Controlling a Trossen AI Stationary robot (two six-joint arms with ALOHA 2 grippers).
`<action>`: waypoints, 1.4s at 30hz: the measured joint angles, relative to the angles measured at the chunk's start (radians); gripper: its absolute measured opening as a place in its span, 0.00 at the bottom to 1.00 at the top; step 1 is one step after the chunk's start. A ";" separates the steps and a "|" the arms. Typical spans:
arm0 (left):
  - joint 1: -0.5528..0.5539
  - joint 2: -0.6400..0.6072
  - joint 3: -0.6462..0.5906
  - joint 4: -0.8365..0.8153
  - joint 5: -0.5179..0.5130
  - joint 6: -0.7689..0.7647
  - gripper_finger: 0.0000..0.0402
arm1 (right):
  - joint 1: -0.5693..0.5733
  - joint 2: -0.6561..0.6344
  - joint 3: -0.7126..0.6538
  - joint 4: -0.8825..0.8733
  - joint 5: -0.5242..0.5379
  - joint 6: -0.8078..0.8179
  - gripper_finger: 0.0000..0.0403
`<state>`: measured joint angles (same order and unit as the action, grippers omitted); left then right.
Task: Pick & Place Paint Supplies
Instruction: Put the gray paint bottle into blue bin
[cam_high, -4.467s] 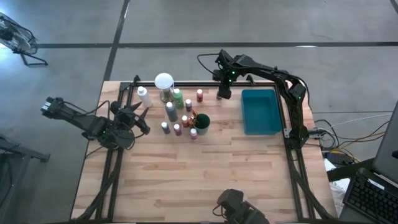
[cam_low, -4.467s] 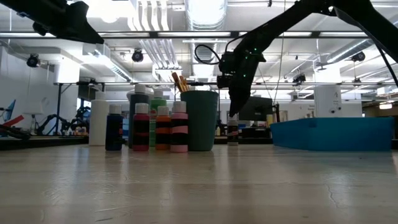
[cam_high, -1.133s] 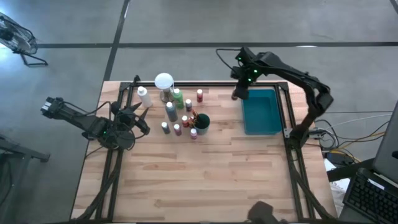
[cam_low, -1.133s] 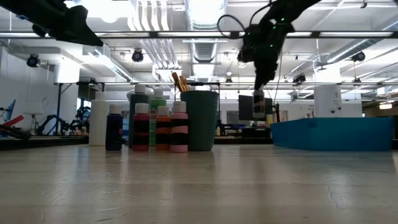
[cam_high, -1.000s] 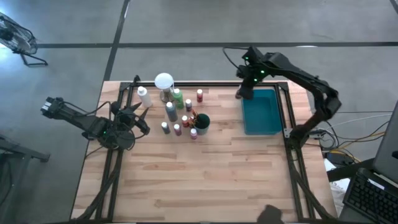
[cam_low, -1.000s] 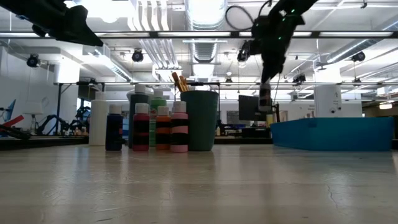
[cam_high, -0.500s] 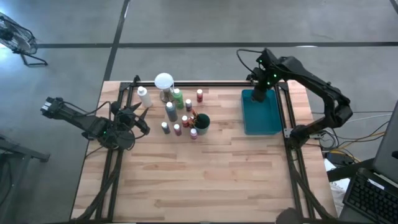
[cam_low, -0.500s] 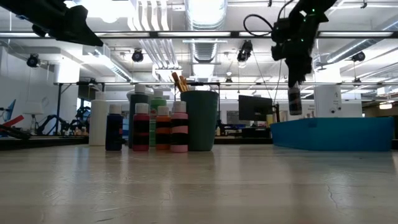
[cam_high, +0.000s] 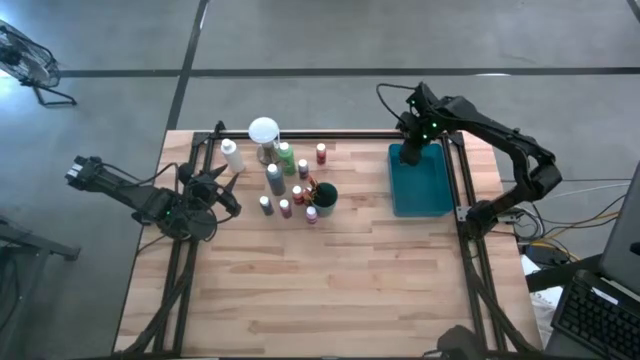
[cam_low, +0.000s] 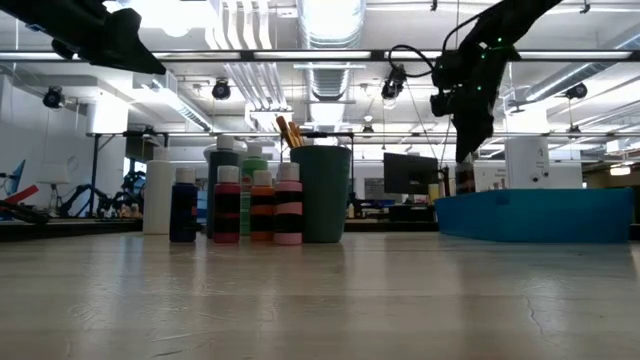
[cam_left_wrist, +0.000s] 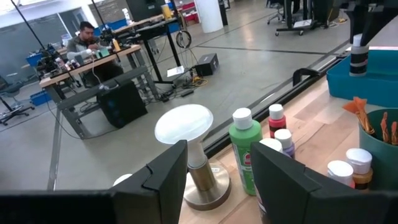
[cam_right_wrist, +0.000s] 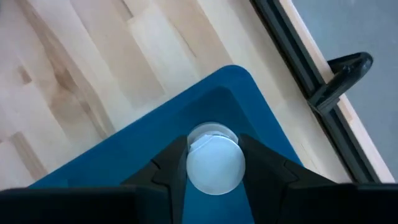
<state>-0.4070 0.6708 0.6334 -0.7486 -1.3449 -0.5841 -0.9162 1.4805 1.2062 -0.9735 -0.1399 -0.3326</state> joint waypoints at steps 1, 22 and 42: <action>0.000 0.000 0.000 0.000 0.000 -0.001 0.45 | -0.010 0.001 -0.003 0.001 0.000 -0.001 0.29; 0.000 -0.002 0.000 0.000 -0.001 0.000 0.45 | -0.155 -0.060 -0.177 0.122 0.105 0.175 0.29; 0.000 -0.009 0.000 0.000 0.001 0.008 0.45 | -0.158 -0.137 -0.263 0.210 0.109 0.277 0.29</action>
<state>-0.4072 0.6621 0.6334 -0.7486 -1.3437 -0.5758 -1.0744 1.3437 0.9428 -0.7635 -0.0305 -0.0559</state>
